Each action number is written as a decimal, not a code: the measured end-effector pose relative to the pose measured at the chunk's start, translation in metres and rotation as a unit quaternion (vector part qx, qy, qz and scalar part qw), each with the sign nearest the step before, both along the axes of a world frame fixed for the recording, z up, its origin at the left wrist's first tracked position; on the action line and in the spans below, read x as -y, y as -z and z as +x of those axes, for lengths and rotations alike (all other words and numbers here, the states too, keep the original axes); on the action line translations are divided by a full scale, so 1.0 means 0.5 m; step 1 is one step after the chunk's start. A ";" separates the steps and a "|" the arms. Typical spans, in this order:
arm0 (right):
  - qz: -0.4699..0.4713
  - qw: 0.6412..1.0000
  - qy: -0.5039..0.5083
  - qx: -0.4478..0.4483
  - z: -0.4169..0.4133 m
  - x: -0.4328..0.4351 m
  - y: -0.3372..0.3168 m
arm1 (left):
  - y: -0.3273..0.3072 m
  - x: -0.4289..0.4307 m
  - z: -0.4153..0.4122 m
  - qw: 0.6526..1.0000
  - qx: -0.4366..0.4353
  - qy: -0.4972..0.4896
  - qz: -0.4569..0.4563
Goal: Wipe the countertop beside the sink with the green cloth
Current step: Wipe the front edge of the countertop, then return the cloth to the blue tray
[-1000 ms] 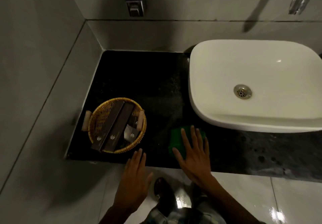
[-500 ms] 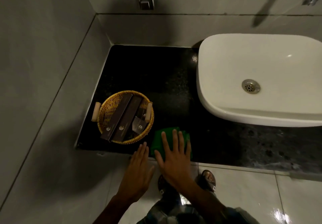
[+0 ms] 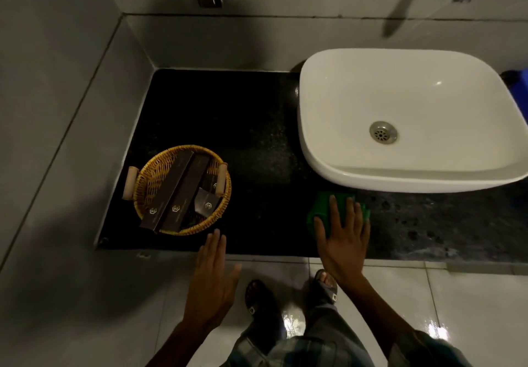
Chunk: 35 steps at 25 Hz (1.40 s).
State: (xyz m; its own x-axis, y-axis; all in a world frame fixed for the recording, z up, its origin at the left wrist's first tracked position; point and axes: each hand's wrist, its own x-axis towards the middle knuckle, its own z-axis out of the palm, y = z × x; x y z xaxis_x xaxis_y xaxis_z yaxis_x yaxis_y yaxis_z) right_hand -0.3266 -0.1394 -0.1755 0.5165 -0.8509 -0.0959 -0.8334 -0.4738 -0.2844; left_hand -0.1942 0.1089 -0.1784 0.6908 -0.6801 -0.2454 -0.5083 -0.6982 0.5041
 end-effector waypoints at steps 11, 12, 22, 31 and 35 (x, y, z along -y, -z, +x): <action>0.417 0.865 0.179 0.215 -0.006 0.054 -0.110 | -0.126 0.310 -0.018 0.871 -0.383 -0.273 -0.140; 0.514 0.802 0.199 0.229 -0.016 0.068 -0.121 | -0.143 0.321 -0.030 0.851 -0.416 -0.285 -0.143; 0.608 0.709 0.149 0.325 -0.322 0.297 -0.165 | -0.233 0.532 -0.277 0.867 -0.456 -0.143 -0.144; 0.186 0.820 0.307 0.446 -0.629 0.697 -0.283 | -0.271 1.044 -0.585 0.930 -0.254 0.130 -0.233; 0.020 0.934 0.237 0.265 -0.710 0.866 -0.253 | -0.249 1.253 -0.665 0.928 -0.170 0.297 -0.147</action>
